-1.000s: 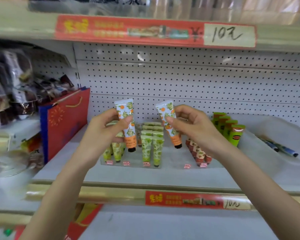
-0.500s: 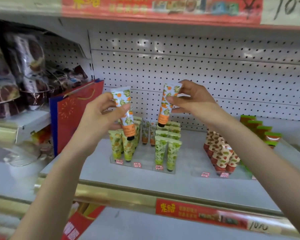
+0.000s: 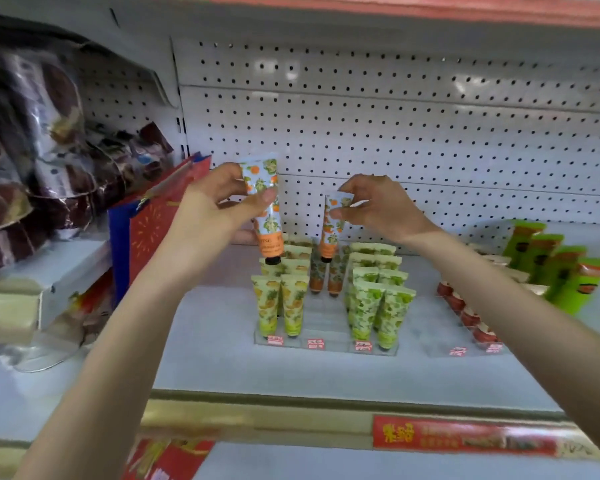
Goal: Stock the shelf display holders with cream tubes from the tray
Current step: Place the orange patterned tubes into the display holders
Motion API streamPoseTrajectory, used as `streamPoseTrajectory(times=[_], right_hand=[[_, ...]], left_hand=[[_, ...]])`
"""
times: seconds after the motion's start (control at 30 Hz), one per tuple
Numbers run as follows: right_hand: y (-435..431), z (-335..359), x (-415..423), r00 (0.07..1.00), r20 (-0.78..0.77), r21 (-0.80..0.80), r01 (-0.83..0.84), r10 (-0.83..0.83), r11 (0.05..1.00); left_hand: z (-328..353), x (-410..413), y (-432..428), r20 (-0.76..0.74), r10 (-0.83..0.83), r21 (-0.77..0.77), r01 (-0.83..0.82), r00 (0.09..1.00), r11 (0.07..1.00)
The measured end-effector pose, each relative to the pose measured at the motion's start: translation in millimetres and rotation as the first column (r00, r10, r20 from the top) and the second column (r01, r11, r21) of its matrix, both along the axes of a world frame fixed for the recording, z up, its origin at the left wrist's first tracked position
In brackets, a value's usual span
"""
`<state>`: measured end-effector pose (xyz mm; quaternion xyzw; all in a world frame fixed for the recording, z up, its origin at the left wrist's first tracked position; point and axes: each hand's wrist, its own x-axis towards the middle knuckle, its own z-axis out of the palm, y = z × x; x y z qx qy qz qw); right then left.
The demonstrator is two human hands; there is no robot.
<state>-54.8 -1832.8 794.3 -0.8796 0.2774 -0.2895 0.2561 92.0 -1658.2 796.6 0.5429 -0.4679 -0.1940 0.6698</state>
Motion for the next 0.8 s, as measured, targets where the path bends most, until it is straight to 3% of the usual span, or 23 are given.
streamPoseTrajectory(times=[0.33,0.57,0.8], right_hand=[[7,-15,18,0.949,-0.285,0.006,0.139,-0.132,0.99],[8,-20,25,0.903,-0.42,-0.026,0.085,-0.088,0.996],[0,-29,32,0.887,-0.458,-0.04,0.052,-0.064,0.998]], left_hand=[[-14,30,-11,0.001,-0.091,0.055,0.091,0.996,0.994],[-18,31,-17,-0.025,-0.09,0.059,0.092,0.996,0.994],[-22,26,-20,-0.037,-0.054,0.056,0.056,0.998,0.997]])
